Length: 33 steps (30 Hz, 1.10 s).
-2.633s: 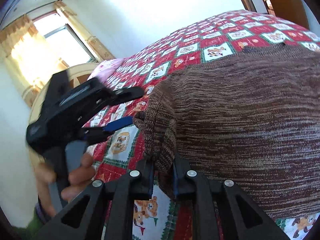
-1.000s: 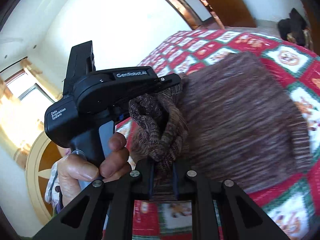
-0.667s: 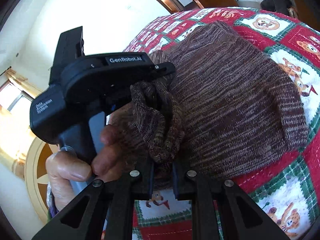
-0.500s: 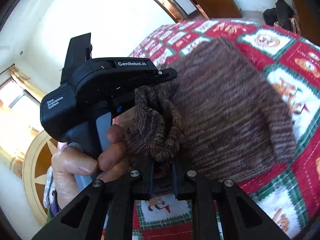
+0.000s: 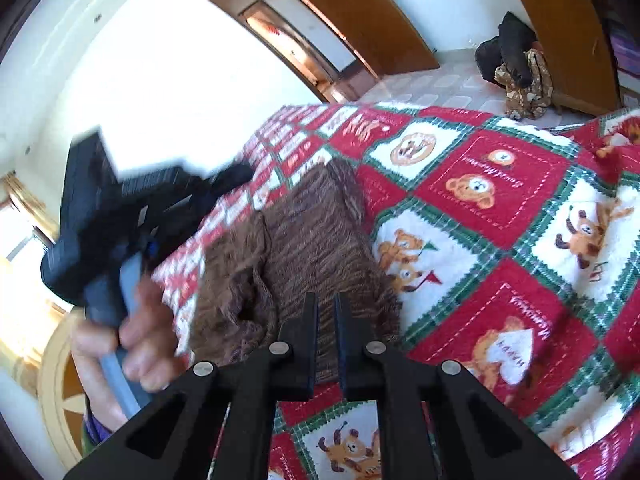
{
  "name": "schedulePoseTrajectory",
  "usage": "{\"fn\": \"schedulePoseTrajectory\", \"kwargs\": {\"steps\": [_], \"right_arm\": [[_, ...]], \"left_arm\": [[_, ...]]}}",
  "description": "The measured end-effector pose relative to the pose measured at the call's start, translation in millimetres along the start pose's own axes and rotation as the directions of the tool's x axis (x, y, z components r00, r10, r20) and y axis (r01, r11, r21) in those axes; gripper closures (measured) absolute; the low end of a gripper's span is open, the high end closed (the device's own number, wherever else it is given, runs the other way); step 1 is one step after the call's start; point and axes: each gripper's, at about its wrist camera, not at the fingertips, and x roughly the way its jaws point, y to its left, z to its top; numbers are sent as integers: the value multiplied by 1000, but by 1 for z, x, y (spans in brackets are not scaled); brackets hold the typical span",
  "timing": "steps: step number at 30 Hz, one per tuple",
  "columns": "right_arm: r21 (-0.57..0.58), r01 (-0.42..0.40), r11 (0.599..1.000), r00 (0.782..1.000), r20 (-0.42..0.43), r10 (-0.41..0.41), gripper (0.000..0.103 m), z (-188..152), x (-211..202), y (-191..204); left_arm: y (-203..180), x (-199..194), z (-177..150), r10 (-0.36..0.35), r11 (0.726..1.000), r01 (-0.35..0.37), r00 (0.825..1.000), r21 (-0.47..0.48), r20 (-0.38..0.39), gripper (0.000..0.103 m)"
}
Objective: Fold small clothes
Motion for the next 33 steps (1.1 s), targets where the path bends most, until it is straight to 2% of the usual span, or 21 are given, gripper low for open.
{"fn": "schedulePoseTrajectory", "kwargs": {"steps": [2,4,6,7,9,10,12,15,17,19,21,23,24,25,26,29,33], "right_arm": [[-26,-24,999,1000,-10,24,91,5,2,6],[-43,-50,998,999,-13,49,74,16,9,15],[-53,-70,996,997,-19,69,32,28,19,23],[-65,-90,994,996,-26,88,29,37,27,31],[-109,-132,985,990,-66,125,29,48,43,44],[-152,-171,973,981,-114,155,29,56,61,58],[-197,-216,956,967,-182,181,29,62,83,77],[-272,-191,943,962,-242,125,29,65,129,98],[-340,-111,934,966,-259,20,29,63,162,105],[-362,-77,929,956,-291,-34,31,62,192,100],[-342,-87,935,941,-337,-36,45,57,210,96],[-386,-93,918,943,-330,-43,55,51,216,102],[-398,-98,912,942,-332,-44,74,49,219,104],[-405,-104,908,938,-343,-46,84,46,222,106],[-408,-104,907,938,-343,-47,88,44,224,105],[-459,-70,885,953,-292,-76,91,41,215,110],[-513,-34,858,981,-181,-70,92,47,181,127]], "left_arm": [[18,-22,-14,63,998,-63,998,-3,24,97],[41,-42,-32,125,992,-124,992,-22,29,93],[66,-58,-49,219,975,-217,975,-54,42,90],[81,-64,-56,254,964,-249,966,-88,49,86],[107,-69,-62,267,952,-255,963,-170,47,75],[122,-68,-64,274,939,-260,961,-225,33,70],[140,-63,-64,276,922,-255,960,-291,33,70],[158,-49,-62,282,903,-252,959,-348,38,70],[166,-41,-63,247,899,-217,968,-381,31,70],[170,-33,-68,199,896,-166,979,-411,41,70],[172,-31,-75,191,900,-157,981,-407,45,70],[176,-30,-78,177,904,-142,983,-402,50,70],[177,-31,-79,167,904,-129,984,-408,58,70],[179,-31,-78,157,901,-116,985,-418,65,70],[181,-31,-78,149,897,-105,986,-428,70,70],[182,-32,-79,138,894,-93,988,-437,73,70],[170,-32,-72,155,913,-118,986,-390,64,70]]}}
